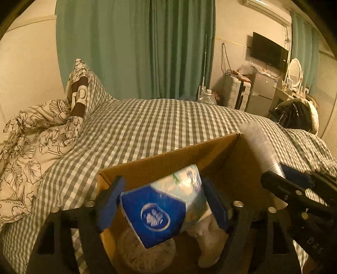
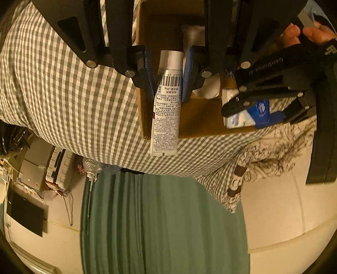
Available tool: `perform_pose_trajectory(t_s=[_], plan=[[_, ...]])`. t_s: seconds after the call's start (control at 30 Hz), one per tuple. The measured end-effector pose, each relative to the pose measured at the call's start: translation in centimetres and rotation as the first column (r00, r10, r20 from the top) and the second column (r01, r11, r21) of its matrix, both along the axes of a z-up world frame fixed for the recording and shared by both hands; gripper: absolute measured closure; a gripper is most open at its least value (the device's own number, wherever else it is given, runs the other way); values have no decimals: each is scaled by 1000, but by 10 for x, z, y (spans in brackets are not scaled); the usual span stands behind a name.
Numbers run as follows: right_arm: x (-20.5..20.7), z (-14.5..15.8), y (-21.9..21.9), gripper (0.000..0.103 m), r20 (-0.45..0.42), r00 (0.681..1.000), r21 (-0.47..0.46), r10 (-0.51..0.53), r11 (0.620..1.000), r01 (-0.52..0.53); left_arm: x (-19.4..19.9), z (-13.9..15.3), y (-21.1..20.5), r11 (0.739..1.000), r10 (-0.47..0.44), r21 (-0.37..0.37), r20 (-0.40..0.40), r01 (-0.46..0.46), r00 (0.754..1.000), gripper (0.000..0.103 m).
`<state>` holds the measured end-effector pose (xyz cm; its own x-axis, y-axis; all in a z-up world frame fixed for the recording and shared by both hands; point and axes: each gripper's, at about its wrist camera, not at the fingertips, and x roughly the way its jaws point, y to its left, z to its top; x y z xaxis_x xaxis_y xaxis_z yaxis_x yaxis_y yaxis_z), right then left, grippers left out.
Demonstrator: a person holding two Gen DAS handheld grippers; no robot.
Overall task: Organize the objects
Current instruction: 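Carry the tissue pack and toothpaste tube into the box and open both tools, then move both tools back toward the remaining items beside the box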
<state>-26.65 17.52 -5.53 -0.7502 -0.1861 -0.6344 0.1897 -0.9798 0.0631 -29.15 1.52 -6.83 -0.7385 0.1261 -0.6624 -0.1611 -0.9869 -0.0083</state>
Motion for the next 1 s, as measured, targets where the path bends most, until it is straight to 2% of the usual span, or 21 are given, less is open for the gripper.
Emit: perform_pose_trajectory(t_s=[0.03,0.07,0.17,0.4,0.53,0.67,0.73,0.83,1.0], plan=[[2,1,3,47,-9,1000,-2,-9,1000,9,3,2,0,1000,2,0,-2,-2,1000,8],[7,5,5,42,-26,999,-2,-22,1000,22,6,4,0,1000,4,3,-8,-4,1000,7],[24,23,13,40,-57,998,0,-31,1000,31,19,15,2,1000,3,4,-24,-3,1000,5],[86,80,24,22,-142,989,50,-51,997,59,65,64,-2,1000,2,27,-82,0,997,0],[125,112,31,19,-187,979,85,-84,991,101,102,98,-6,998,-10,53,-121,17,993,0],[168,138,37,15,-235,968,80,-89,991,111,139,126,-9,995,-33,89,-158,47,987,0],[185,146,38,10,-254,963,88,-92,989,118,157,134,-9,993,-46,98,-164,62,985,0],[210,152,39,9,-265,959,99,-97,987,127,181,139,-9,993,-56,97,-166,73,985,0],[242,154,41,9,-243,964,83,-105,988,129,221,146,-11,997,-39,53,-189,49,981,0]])
